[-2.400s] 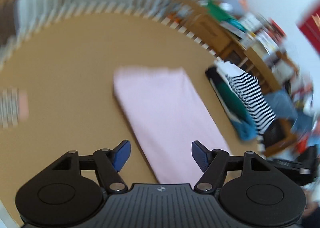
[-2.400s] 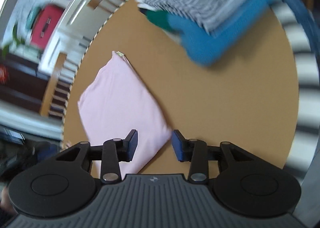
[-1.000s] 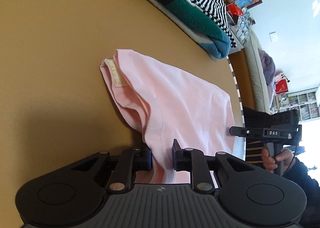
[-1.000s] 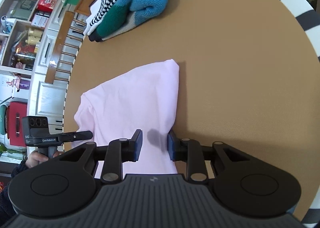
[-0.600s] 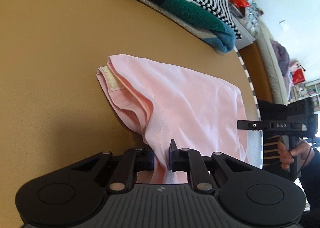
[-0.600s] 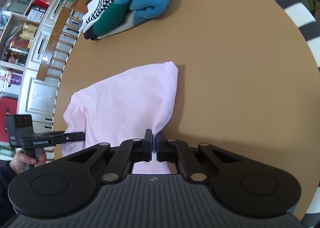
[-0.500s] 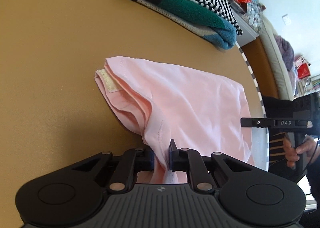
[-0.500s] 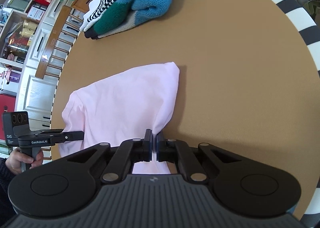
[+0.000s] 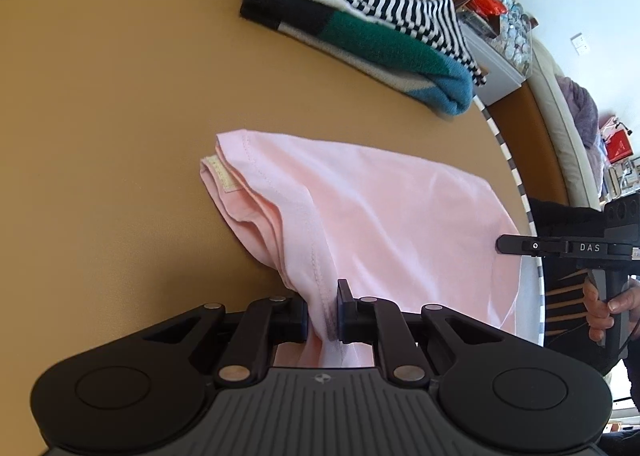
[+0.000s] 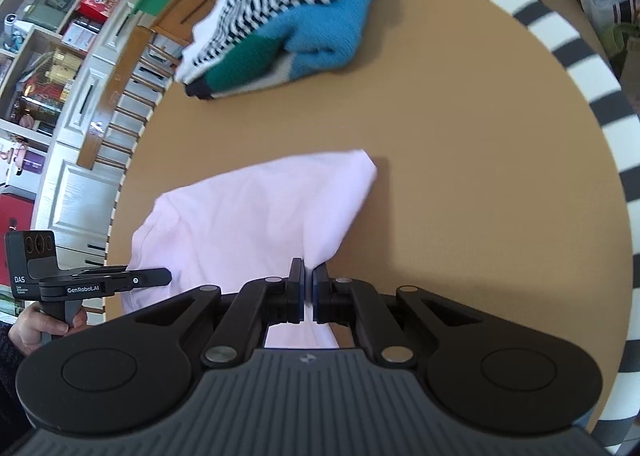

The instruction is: Fold clothes

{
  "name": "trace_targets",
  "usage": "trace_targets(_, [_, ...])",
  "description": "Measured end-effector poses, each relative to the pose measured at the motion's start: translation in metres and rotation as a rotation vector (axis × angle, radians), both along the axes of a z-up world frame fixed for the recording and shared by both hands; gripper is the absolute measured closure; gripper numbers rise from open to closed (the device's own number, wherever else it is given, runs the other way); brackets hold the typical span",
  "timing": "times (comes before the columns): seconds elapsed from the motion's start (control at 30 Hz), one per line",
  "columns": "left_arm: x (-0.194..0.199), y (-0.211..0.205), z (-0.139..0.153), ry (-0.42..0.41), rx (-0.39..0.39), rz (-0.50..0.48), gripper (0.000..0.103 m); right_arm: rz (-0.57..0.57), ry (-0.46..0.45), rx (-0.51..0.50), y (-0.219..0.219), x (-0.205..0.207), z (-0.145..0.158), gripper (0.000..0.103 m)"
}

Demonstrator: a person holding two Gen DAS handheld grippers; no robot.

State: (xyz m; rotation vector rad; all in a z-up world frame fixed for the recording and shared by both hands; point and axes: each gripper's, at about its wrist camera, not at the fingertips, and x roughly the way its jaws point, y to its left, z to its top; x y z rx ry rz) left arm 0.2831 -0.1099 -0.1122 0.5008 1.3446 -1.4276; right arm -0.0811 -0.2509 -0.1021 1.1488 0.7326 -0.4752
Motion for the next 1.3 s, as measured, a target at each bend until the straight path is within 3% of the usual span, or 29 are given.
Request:
trace_targets(0.4, [0.0, -0.01, 0.064, 0.002, -0.102, 0.006, 0.09, 0.009, -0.064, -0.084, -0.012, 0.009, 0.063, 0.1])
trace_targets(0.63, [0.012, -0.049, 0.147, -0.07, -0.223, -0.013, 0.09, -0.002, -0.163, -0.159, -0.056, 0.027, 0.131, 0.1])
trace_targets(0.8, [0.027, -0.105, 0.223, -0.157, -0.32, -0.013, 0.09, -0.027, -0.22, -0.252, -0.108, 0.045, 0.185, 0.1])
trace_targets(0.87, [0.035, -0.136, 0.235, -0.174, -0.323, -0.011, 0.09, -0.048, -0.226, -0.272, -0.134, 0.051, 0.196, 0.1])
trace_targets(0.97, [0.051, -0.19, 0.213, -0.199, -0.266, 0.001, 0.087, -0.12, -0.179, -0.259, -0.174, 0.062, 0.184, 0.099])
trace_targets(1.0, [0.057, -0.209, 0.199, -0.21, -0.236, 0.007, 0.074, -0.155, -0.123, -0.24, -0.187, 0.068, 0.163, 0.093])
trace_targets(1.03, [0.064, -0.226, 0.18, -0.24, -0.187, 0.039, 0.066, -0.19, -0.063, -0.22, -0.2, 0.074, 0.14, 0.072])
trace_targets(1.07, [0.07, -0.233, 0.157, -0.297, -0.13, 0.093, 0.055, -0.225, -0.004, -0.2, -0.214, 0.08, 0.118, 0.059])
trace_targets(1.1, [0.076, -0.236, 0.135, -0.363, -0.072, 0.152, 0.063, -0.267, 0.077, -0.209, -0.22, 0.08, 0.095, 0.055])
trace_targets(1.13, [0.082, -0.239, 0.113, -0.428, -0.015, 0.211, 0.069, -0.287, 0.094, -0.203, -0.221, 0.072, 0.076, 0.068])
trace_targets(1.17, [0.086, -0.236, 0.098, -0.462, 0.007, 0.237, 0.079, -0.305, 0.108, -0.195, -0.221, 0.064, 0.058, 0.072])
trace_targets(1.2, [0.089, -0.226, 0.09, -0.444, -0.01, 0.248, 0.081, -0.309, 0.053, -0.181, -0.219, 0.053, 0.049, 0.072])
trace_targets(1.3, [0.084, -0.199, 0.079, -0.383, -0.076, 0.24, 0.08, -0.297, 0.002, -0.302, -0.198, 0.031, 0.052, 0.07])
